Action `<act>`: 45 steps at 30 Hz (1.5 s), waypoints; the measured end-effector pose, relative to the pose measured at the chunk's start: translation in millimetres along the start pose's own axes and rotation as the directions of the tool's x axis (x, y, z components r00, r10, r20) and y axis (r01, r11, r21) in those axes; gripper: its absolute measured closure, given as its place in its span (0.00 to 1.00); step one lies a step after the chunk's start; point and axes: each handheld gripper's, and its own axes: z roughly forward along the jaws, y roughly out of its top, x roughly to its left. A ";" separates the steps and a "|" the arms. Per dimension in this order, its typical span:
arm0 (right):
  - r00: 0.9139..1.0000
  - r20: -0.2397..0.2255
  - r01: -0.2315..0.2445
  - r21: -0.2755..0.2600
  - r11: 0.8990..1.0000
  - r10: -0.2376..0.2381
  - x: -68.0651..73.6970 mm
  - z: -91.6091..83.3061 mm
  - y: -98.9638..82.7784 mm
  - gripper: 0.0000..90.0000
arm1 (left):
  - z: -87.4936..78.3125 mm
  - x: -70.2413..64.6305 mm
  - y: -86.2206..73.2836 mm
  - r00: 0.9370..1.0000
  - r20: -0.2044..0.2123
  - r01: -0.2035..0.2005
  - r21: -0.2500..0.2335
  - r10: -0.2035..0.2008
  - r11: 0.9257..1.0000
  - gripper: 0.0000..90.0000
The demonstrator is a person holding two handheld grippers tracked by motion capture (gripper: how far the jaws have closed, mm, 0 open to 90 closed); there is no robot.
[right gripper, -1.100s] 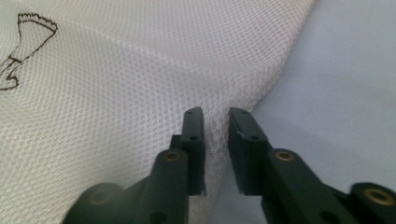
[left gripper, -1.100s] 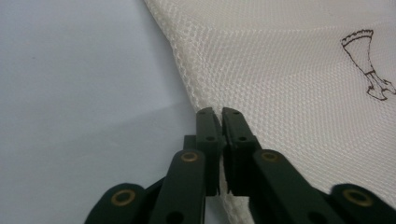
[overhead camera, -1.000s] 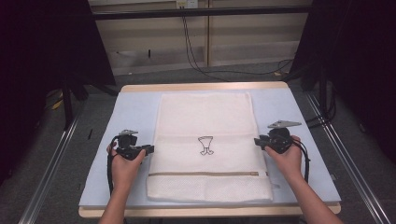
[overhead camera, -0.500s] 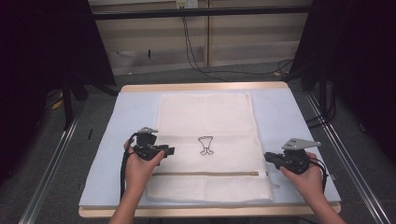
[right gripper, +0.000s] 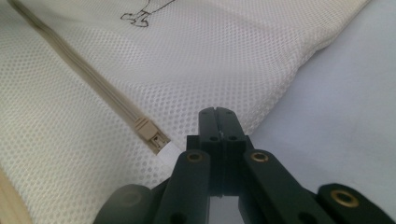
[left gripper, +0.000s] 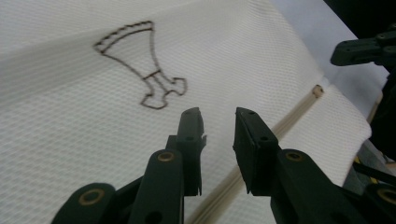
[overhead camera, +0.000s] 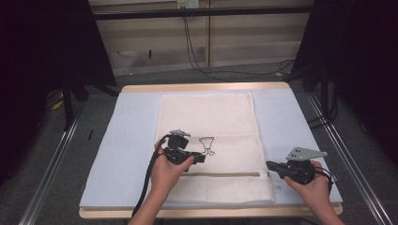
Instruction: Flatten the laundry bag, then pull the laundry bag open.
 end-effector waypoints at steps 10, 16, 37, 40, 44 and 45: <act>1.000 -0.023 0.020 0.014 1.000 -0.020 7.9 0.9 -5.0 1.00 | 27.1 -38.8 8.7 0.998 0.037 -0.044 0.012 0.043 0.999 0.74; 0.999 -0.025 0.031 0.026 0.999 -0.030 10.1 2.4 -7.5 1.00 | 42.9 -54.6 11.7 0.997 0.057 -0.051 0.022 0.050 0.998 0.73; 0.998 -0.043 0.046 0.033 0.998 -0.044 11.1 6.0 -10.1 1.00 | 91.3 -82.5 15.4 0.995 0.093 -0.045 0.105 0.035 0.993 0.74; 0.997 -0.046 0.057 0.044 0.997 -0.055 13.3 7.7 -10.2 1.00 | 95.8 -85.7 15.6 0.993 0.111 -0.044 0.115 0.031 0.992 0.75; 0.997 -0.050 0.060 0.049 0.997 -0.058 13.6 9.2 -11.0 1.00 | 103.7 -90.0 16.7 0.993 0.116 -0.047 0.129 0.032 0.991 0.76; 0.997 -0.048 0.059 0.051 0.997 -0.057 14.0 9.5 -11.2 1.00 | 105.9 -91.8 16.7 0.993 0.120 -0.038 0.129 0.022 0.991 0.77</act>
